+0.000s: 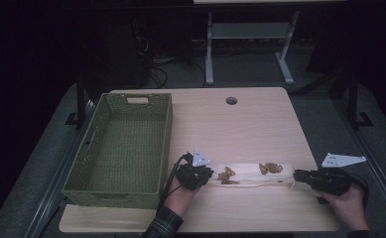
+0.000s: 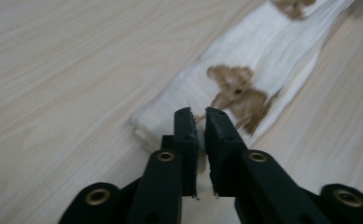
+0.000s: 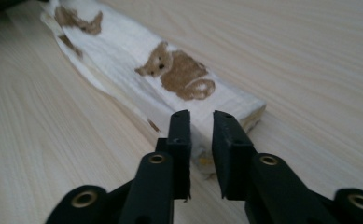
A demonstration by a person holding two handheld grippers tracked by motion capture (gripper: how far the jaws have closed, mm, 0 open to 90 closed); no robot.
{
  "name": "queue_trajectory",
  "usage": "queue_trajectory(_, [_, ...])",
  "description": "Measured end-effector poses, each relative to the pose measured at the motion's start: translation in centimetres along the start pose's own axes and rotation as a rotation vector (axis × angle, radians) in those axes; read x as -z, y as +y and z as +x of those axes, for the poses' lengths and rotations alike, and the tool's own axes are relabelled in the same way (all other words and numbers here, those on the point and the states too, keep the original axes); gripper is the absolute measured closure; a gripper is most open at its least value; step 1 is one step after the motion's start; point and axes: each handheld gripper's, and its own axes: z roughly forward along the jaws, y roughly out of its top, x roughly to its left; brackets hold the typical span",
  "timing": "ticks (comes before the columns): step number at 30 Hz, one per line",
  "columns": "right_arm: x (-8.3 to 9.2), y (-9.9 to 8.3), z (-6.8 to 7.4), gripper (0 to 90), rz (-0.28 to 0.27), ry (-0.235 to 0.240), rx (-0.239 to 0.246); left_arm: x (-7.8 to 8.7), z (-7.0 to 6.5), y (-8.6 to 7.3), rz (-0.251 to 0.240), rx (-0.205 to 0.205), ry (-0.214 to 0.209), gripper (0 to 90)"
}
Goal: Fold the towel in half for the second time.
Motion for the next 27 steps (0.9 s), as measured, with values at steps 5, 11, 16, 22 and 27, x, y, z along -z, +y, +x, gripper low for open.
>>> queue_trajectory(5, [1.1,0.7,0.6,80.4,-0.071,0.006,0.013,0.7,-0.2,0.7,-0.042,0.003,-0.032,81.7])
queue_trajectory(11, [-0.7,0.5,0.7,86.7,0.012,0.016,0.032,-0.9,-0.5,0.0,0.015,0.026,-0.107,84.0])
queue_trajectory(16, [-1.2,-0.1,0.5,87.4,0.063,0.005,0.028,-1.4,-0.4,-0.4,0.068,0.013,-0.089,84.0])
queue_trajectory(22, [-1.5,-0.8,0.5,89.7,0.093,0.020,0.021,-2.2,-0.4,-1.0,0.139,-0.002,-0.096,85.1])
queue_trajectory(27, [-1.2,-0.5,1.0,89.0,0.099,0.001,0.030,-1.7,-0.7,-0.7,0.140,-0.022,-0.095,78.6])
